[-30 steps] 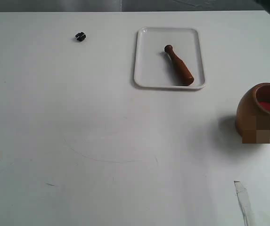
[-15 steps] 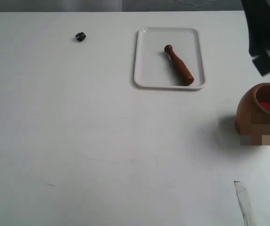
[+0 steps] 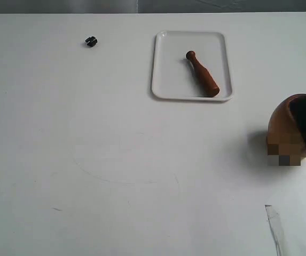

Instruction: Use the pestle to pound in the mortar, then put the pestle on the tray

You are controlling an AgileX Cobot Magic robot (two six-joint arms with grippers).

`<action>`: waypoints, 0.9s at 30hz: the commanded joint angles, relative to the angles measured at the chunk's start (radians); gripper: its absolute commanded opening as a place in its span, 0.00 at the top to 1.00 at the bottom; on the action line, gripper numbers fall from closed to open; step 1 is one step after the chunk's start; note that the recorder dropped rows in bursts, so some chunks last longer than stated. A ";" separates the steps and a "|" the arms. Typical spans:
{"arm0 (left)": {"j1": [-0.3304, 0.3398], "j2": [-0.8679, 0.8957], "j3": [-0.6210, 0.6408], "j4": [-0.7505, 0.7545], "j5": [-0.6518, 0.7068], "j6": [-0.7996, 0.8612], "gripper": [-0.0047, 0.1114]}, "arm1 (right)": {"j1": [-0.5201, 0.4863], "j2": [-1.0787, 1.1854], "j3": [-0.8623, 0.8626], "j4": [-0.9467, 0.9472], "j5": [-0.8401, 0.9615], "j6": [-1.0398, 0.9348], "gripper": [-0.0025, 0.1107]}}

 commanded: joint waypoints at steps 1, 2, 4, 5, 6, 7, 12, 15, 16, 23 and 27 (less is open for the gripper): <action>-0.008 -0.001 0.001 -0.007 -0.003 -0.008 0.96 | 0.000 -0.043 0.007 -0.136 0.042 0.121 0.37; -0.008 -0.001 0.001 -0.007 -0.003 -0.008 0.96 | 0.000 -0.045 0.007 -0.132 0.052 0.123 0.45; -0.008 -0.001 0.001 -0.007 -0.003 -0.008 0.96 | 0.000 -0.047 0.007 -0.085 0.087 0.123 0.67; -0.008 -0.001 0.001 -0.007 -0.003 -0.008 0.96 | 0.000 -0.047 0.007 -0.064 0.105 0.123 0.76; -0.008 -0.001 0.001 -0.007 -0.003 -0.008 0.96 | 0.000 -0.047 0.007 -0.029 0.149 0.121 0.91; -0.008 -0.001 0.001 -0.007 -0.003 -0.008 0.96 | 0.000 -0.047 0.007 0.012 0.197 0.118 0.98; -0.008 -0.001 0.001 -0.007 -0.003 -0.008 0.96 | 0.000 -0.047 0.007 0.353 0.526 0.013 0.98; -0.008 -0.001 0.001 -0.007 -0.003 -0.008 0.96 | 0.000 -0.047 0.007 0.538 0.675 -0.155 0.98; -0.008 -0.001 0.001 -0.007 -0.003 -0.008 0.96 | 0.000 -0.047 0.007 0.555 0.695 -0.220 0.98; -0.008 -0.001 0.001 -0.007 -0.003 -0.008 0.96 | 0.000 -0.047 0.007 0.555 0.704 -0.223 0.98; -0.008 -0.001 0.001 -0.007 -0.003 -0.008 0.96 | 0.000 -0.047 0.007 0.555 0.878 -0.226 0.98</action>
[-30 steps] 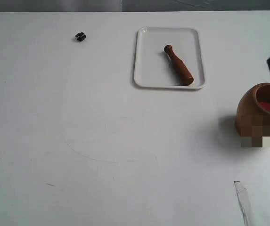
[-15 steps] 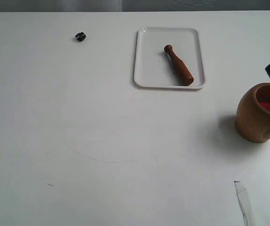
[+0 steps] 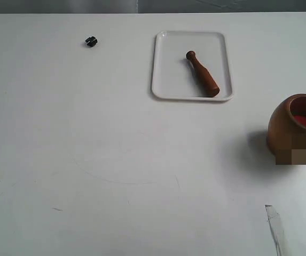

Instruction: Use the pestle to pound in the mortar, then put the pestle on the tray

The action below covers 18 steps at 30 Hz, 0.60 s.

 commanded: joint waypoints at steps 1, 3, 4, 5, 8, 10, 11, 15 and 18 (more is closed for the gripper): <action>-0.008 -0.001 0.001 -0.007 -0.003 -0.008 0.96 | 0.000 -0.002 0.003 0.008 0.214 -0.011 0.98; -0.008 -0.001 0.001 -0.007 -0.003 -0.008 0.96 | 0.000 -0.002 0.003 0.008 0.288 -0.022 0.98; -0.008 -0.001 0.001 -0.007 -0.003 -0.008 0.96 | -0.003 -0.007 0.003 0.008 0.325 -0.026 0.98; -0.008 -0.001 0.001 -0.007 -0.003 -0.008 0.96 | -0.004 -0.028 0.003 0.008 0.357 -0.026 0.98; -0.008 -0.001 0.001 -0.007 -0.003 -0.008 0.96 | -0.015 -0.087 0.003 0.001 0.439 -0.028 0.98; -0.008 -0.001 0.001 -0.007 -0.003 -0.008 0.96 | -0.015 -0.123 0.003 0.001 0.482 -0.030 0.98; -0.008 -0.001 0.001 -0.007 -0.003 -0.008 0.96 | -0.015 -0.146 0.003 0.001 0.500 -0.034 0.98; -0.008 -0.001 0.001 -0.007 -0.003 -0.008 0.96 | -0.061 -0.231 0.003 0.001 0.564 -0.032 0.98; -0.008 -0.001 0.001 -0.007 -0.003 -0.008 0.96 | -0.127 -0.294 0.003 0.008 0.645 -0.026 0.98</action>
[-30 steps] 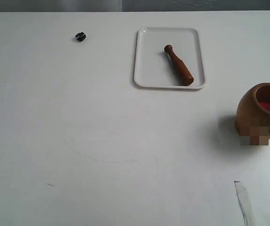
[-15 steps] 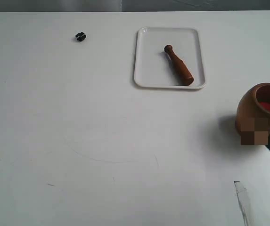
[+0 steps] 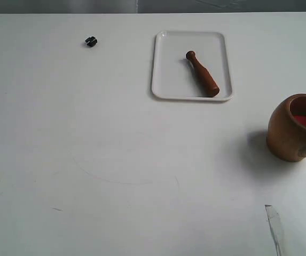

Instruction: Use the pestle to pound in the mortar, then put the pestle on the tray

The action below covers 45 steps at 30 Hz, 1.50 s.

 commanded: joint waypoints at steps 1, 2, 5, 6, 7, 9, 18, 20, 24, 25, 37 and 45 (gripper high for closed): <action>-0.008 -0.001 0.001 -0.007 -0.003 -0.008 0.96 | -0.093 -0.089 0.003 0.007 0.111 -0.002 0.98; -0.008 -0.001 0.001 -0.007 -0.003 -0.008 0.96 | -0.114 -0.103 0.003 0.016 0.123 -0.002 0.98; -0.008 -0.001 0.001 -0.007 -0.003 -0.008 0.96 | -0.167 -0.151 0.003 0.038 0.162 -0.002 0.98; -0.008 -0.001 0.001 -0.007 -0.003 -0.008 0.96 | -0.189 -0.174 0.003 0.044 0.177 -0.002 0.98; -0.008 -0.001 0.001 -0.007 -0.003 -0.008 0.96 | -0.205 -0.191 0.003 0.045 0.187 -0.002 0.98; -0.008 -0.001 0.001 -0.007 -0.003 -0.008 0.96 | -0.251 -0.235 0.003 0.045 0.212 -0.002 0.98; -0.008 -0.001 0.001 -0.007 -0.003 -0.008 0.96 | -0.335 -0.394 0.003 -0.040 0.226 -0.021 0.98; -0.008 -0.001 0.001 -0.007 -0.003 -0.008 0.96 | -0.335 -0.394 0.003 -0.054 0.222 -0.030 0.98; -0.008 -0.001 0.001 -0.007 -0.003 -0.008 0.96 | -0.301 -0.394 0.003 -0.061 0.234 -0.051 0.98; -0.008 -0.001 0.001 -0.007 -0.003 -0.008 0.96 | -0.274 -0.394 0.003 -0.061 0.246 -0.046 0.98; -0.008 -0.001 0.001 -0.007 -0.003 -0.008 0.96 | -0.141 -0.394 0.003 -0.063 0.250 0.001 0.98; -0.008 -0.001 0.001 -0.007 -0.003 -0.008 0.96 | -0.179 -0.394 0.003 -0.061 0.257 -0.003 0.98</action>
